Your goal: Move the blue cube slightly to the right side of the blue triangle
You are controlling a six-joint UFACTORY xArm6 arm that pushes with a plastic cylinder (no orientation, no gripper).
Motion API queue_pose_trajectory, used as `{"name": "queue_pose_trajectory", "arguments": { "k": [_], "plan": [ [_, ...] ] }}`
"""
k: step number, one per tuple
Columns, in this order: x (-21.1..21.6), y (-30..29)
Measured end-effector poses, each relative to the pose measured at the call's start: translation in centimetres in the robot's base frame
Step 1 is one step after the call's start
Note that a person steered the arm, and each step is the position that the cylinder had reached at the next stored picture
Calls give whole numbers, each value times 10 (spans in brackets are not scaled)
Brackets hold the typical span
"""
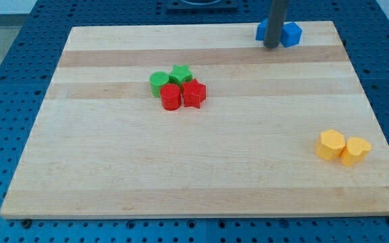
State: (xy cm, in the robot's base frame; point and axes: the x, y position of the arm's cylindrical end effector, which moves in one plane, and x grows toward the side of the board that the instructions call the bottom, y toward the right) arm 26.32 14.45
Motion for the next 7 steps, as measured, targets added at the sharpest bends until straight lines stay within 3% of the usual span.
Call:
{"name": "queue_pose_trajectory", "arguments": {
  "k": [2,4,7],
  "plan": [
    [36,46],
    [11,53],
    [6,34]
  ]
}}
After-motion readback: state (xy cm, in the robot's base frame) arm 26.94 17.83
